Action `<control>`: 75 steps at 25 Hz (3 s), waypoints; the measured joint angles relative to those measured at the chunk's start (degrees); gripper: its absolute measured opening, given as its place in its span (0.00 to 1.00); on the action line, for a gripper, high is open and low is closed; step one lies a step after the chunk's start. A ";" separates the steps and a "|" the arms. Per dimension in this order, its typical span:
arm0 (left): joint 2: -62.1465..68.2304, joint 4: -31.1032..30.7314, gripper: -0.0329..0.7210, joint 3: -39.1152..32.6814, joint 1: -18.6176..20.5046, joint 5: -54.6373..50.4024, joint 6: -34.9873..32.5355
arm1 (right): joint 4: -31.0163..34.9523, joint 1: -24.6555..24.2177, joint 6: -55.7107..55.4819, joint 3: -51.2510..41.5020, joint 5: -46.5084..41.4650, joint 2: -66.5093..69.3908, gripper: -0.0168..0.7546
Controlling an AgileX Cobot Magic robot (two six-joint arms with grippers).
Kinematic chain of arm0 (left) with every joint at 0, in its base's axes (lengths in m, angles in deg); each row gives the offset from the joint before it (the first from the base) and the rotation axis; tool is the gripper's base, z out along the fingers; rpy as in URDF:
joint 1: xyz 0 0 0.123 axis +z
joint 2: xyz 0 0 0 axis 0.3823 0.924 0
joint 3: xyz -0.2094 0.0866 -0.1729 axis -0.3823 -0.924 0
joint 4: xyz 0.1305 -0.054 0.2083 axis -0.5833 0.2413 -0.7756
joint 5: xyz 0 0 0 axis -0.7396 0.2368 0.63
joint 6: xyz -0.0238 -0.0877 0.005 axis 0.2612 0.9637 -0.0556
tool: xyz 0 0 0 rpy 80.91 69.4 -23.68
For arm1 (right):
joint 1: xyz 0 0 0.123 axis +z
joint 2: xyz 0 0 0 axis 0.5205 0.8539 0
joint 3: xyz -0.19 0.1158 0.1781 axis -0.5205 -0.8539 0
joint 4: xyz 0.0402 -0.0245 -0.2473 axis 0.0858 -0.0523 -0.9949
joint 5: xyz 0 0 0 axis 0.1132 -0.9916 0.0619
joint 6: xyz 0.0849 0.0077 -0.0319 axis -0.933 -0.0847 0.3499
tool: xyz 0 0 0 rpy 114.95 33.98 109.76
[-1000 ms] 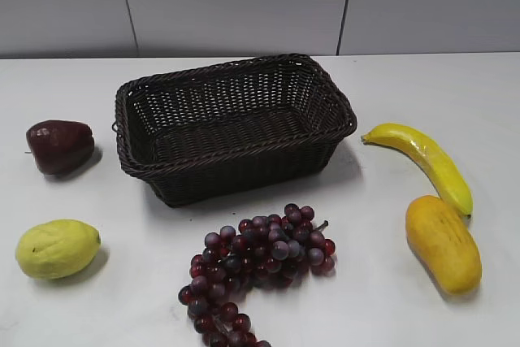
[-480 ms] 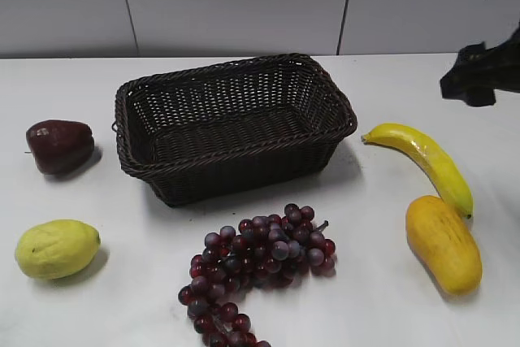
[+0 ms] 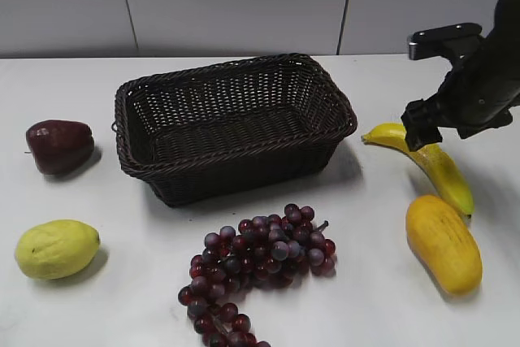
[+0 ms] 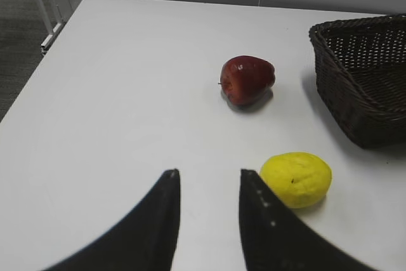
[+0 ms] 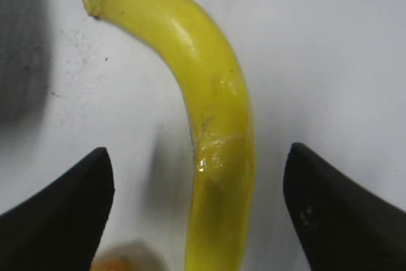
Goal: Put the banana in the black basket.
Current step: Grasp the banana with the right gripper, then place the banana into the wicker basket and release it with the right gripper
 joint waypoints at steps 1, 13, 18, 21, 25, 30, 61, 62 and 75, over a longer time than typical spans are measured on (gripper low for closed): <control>0.00 0.00 0.36 0.00 0.00 0.00 0.05 | -0.61 0.00 0.00 0.86 -0.16 1.26 0.88; 0.00 0.00 0.36 0.00 0.00 0.00 -0.01 | -2.45 -0.38 -1.28 3.69 -1.24 9.59 0.86; 0.00 0.00 0.36 0.00 0.00 0.00 0.04 | -2.61 -0.38 -3.45 3.85 -1.35 10.80 0.69; 0.00 0.00 0.36 0.00 0.00 0.00 0.07 | -2.85 -0.38 -3.82 4.24 -1.41 10.91 0.47; 0.00 0.00 0.35 0.00 0.00 0.00 0.06 | -2.92 -0.38 -3.90 5.70 -2.89 10.98 0.46; 0.00 0.00 0.35 0.00 0.00 0.00 0.05 | -3.75 -0.44 -4.06 10.40 -8.95 10.33 0.46; 0.00 0.00 0.35 0.00 0.00 0.00 -0.03 | 7.64 18.87 7.68 34.06 -15.87 9.50 0.46; 0.00 0.00 0.35 0.00 0.00 0.00 0.00 | 7.64 19.16 7.87 34.06 -15.53 10.44 0.46; 0.00 0.00 0.35 0.00 0.00 0.00 -0.02 | 8.11 19.38 8.55 34.62 -15.03 15.93 0.86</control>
